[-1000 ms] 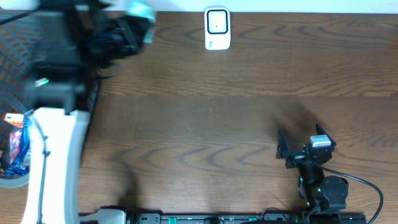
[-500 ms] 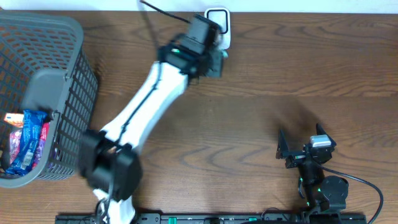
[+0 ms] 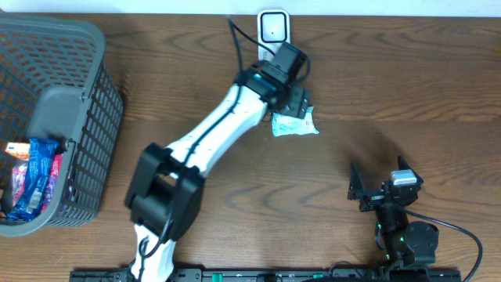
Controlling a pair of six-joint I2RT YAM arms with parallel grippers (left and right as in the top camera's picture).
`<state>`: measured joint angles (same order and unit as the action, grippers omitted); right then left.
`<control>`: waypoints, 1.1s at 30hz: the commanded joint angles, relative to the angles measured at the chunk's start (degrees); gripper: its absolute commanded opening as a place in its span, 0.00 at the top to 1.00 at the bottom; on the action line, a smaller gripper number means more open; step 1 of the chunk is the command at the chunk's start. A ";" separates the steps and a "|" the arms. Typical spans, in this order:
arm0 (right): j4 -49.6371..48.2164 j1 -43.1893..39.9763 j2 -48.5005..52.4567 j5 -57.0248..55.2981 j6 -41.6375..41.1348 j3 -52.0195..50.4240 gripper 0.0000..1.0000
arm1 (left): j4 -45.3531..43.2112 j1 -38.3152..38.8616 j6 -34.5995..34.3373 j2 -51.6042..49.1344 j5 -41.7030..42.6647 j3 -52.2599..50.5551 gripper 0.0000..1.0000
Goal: Scan the item barcode
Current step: 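Carry the green wipes pack to the table centre and release it, then reach into the basket and grasp the blue snack bar with left gripper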
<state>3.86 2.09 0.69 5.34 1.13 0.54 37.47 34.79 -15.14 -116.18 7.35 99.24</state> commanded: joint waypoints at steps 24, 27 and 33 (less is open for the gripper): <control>0.07 -0.50 -0.31 -0.31 0.00 -0.22 0.01 | 18.95 -67.84 15.41 27.23 -11.45 -4.20 0.16; 0.07 -0.50 -0.31 -0.31 0.00 -0.22 0.01 | 20.63 -68.94 15.39 24.50 -17.35 -6.86 0.16; 0.07 -0.50 -0.31 -0.31 0.00 -0.22 0.01 | 19.43 -69.22 15.56 18.49 -17.49 -11.04 0.16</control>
<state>3.84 2.09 0.69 5.32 1.13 0.56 57.34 -34.30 -0.93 -95.07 -7.92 89.19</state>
